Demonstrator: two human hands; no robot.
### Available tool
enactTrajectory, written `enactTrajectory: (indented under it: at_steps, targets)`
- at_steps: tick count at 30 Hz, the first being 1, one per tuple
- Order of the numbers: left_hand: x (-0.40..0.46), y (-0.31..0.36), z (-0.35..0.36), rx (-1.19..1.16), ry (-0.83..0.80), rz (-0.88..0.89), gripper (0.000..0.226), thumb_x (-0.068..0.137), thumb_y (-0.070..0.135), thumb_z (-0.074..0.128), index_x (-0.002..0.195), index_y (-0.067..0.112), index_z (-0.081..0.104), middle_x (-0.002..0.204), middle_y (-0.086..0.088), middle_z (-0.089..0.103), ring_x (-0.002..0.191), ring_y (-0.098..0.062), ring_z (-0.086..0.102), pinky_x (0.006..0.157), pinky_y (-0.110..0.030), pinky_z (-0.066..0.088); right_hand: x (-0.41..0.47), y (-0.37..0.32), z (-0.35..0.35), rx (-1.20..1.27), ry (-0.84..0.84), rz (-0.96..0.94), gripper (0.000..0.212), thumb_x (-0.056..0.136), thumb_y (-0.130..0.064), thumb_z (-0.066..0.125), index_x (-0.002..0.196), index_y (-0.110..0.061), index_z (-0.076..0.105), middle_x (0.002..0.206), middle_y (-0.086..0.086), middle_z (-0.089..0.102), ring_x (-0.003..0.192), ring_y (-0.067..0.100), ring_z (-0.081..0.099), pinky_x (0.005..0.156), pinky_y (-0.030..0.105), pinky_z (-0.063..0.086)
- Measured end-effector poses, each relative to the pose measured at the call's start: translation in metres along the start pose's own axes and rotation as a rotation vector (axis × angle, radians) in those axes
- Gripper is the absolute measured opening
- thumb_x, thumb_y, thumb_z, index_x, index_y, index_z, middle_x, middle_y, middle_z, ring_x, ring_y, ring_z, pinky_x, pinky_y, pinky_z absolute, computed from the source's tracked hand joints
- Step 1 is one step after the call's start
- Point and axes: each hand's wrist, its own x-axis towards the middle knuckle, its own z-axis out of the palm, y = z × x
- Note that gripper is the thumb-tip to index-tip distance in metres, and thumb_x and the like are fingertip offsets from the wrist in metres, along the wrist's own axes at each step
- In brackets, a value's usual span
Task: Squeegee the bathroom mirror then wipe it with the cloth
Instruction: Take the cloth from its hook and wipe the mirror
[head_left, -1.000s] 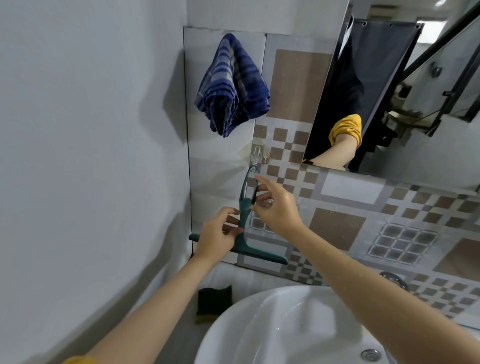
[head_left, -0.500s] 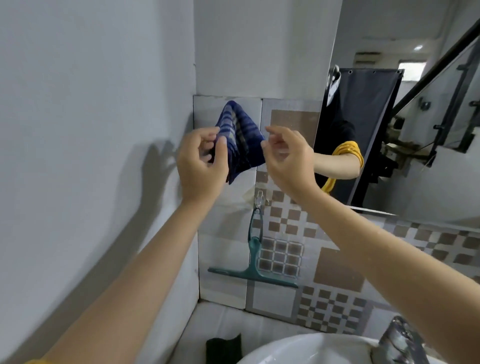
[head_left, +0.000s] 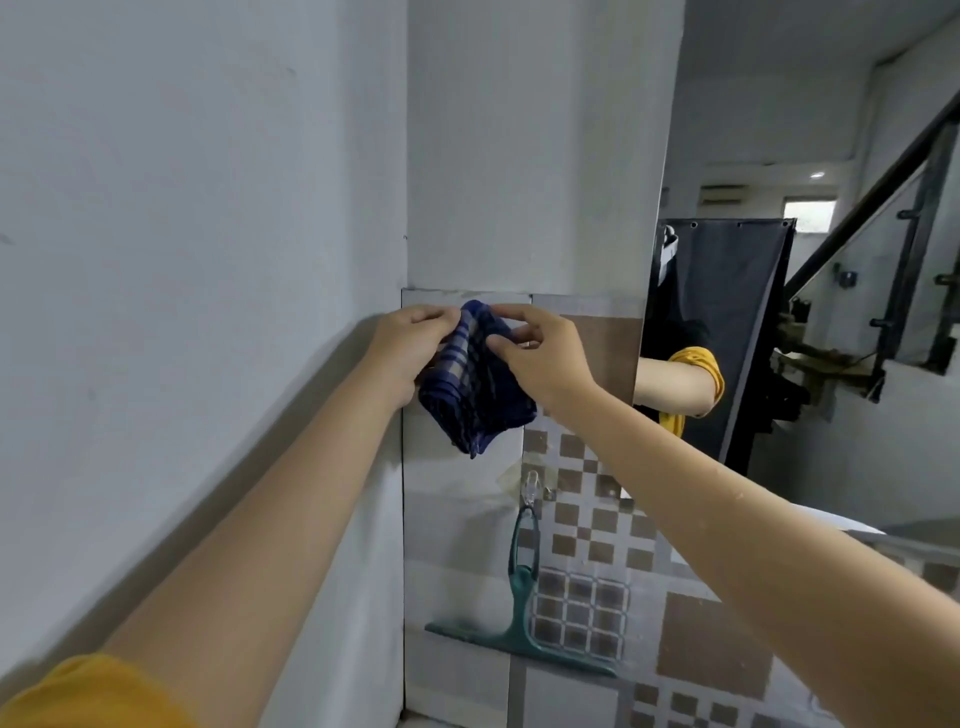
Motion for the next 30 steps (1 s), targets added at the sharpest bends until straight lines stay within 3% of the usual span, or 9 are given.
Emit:
enactTrajectory:
  at_steps: [4, 7, 10, 16, 19, 21, 24, 27, 30]
  targets:
    - [-0.003, 0.006, 0.000, -0.068, -0.014, -0.004, 0.024, 0.077, 0.028, 0.072, 0.096, 0.015, 0.068, 0.087, -0.003, 0.071, 0.066, -0.016, 0.067, 0.055, -0.026, 0.054, 0.004, -0.009, 0.000, 0.077, 0.024, -0.011, 0.026, 0.089, -0.013, 0.064, 0.112, -0.025, 0.068, 0.094, -0.008, 0.064, 0.092, 0.011, 0.060, 0.080, 0.022, 0.050]
    - [-0.007, 0.015, -0.003, -0.070, -0.020, 0.044, 0.028, 0.072, 0.026, 0.076, 0.096, 0.014, 0.067, 0.087, -0.006, 0.071, 0.068, -0.018, 0.067, 0.055, -0.026, 0.052, 0.004, -0.020, -0.004, 0.098, 0.009, -0.057, 0.028, 0.089, -0.011, 0.064, 0.112, -0.025, 0.068, 0.103, -0.008, 0.066, 0.092, 0.014, 0.064, 0.088, 0.033, 0.054]
    - [-0.012, 0.029, -0.008, -0.086, -0.046, 0.107, 0.029, 0.072, 0.017, 0.076, 0.099, 0.012, 0.065, 0.090, -0.009, 0.070, 0.070, -0.019, 0.067, 0.058, -0.028, 0.053, 0.001, -0.033, -0.008, 0.129, -0.025, -0.096, 0.029, 0.088, -0.009, 0.064, 0.112, -0.026, 0.068, 0.108, -0.006, 0.068, 0.090, 0.018, 0.067, 0.085, 0.038, 0.057]
    - [-0.037, 0.061, -0.009, 0.124, -0.088, 0.340, 0.017, 0.076, 0.006, 0.070, 0.088, 0.016, 0.064, 0.086, -0.009, 0.072, 0.069, -0.021, 0.067, 0.064, -0.034, 0.054, -0.017, -0.055, -0.026, 0.171, 0.066, -0.188, 0.023, 0.082, -0.011, 0.072, 0.095, -0.029, 0.067, 0.096, -0.010, 0.067, 0.086, 0.014, 0.065, 0.075, 0.030, 0.056]
    - [-0.055, 0.077, -0.006, 0.196, -0.170, 0.422, 0.014, 0.077, 0.004, 0.068, 0.082, 0.015, 0.062, 0.077, -0.005, 0.070, 0.068, -0.021, 0.065, 0.068, -0.038, 0.054, -0.032, -0.064, -0.039, 0.153, 0.094, -0.219, 0.022, 0.079, -0.018, 0.075, 0.094, -0.027, 0.061, 0.100, -0.011, 0.066, 0.098, 0.011, 0.061, 0.085, 0.029, 0.050]
    - [-0.066, 0.088, -0.002, 0.235, -0.220, 0.466, 0.015, 0.078, 0.002, 0.067, 0.077, 0.015, 0.062, 0.068, 0.000, 0.066, 0.064, -0.019, 0.062, 0.066, -0.036, 0.052, -0.044, -0.069, -0.050, 0.166, 0.057, -0.214, 0.022, 0.082, -0.022, 0.073, 0.093, -0.029, 0.056, 0.101, -0.004, 0.069, 0.102, 0.016, 0.063, 0.092, 0.039, 0.051]
    - [-0.084, 0.103, 0.007, 0.322, -0.285, 0.533, 0.016, 0.080, 0.001, 0.065, 0.076, 0.016, 0.063, 0.070, -0.001, 0.063, 0.067, -0.016, 0.060, 0.068, -0.030, 0.051, -0.068, -0.076, -0.070, 0.268, -0.025, -0.203, 0.021, 0.086, -0.020, 0.068, 0.096, -0.029, 0.052, 0.094, 0.013, 0.072, 0.088, 0.034, 0.069, 0.081, 0.059, 0.054]
    - [-0.102, 0.114, 0.019, 0.391, -0.314, 0.589, 0.015, 0.080, 0.000, 0.064, 0.077, 0.015, 0.065, 0.073, 0.000, 0.065, 0.071, -0.012, 0.061, 0.071, -0.023, 0.051, -0.092, -0.084, -0.093, 0.315, -0.063, -0.227, 0.026, 0.086, -0.015, 0.068, 0.103, -0.025, 0.052, 0.099, 0.028, 0.065, 0.087, 0.042, 0.067, 0.075, 0.061, 0.055]
    - [-0.118, 0.119, 0.037, 0.403, -0.329, 0.614, 0.017, 0.081, -0.001, 0.064, 0.077, 0.016, 0.067, 0.076, 0.001, 0.068, 0.074, -0.010, 0.063, 0.071, -0.019, 0.050, -0.113, -0.087, -0.119, 0.361, -0.118, -0.229, 0.036, 0.083, -0.011, 0.072, 0.109, -0.026, 0.054, 0.103, 0.029, 0.062, 0.087, 0.040, 0.068, 0.074, 0.054, 0.058]
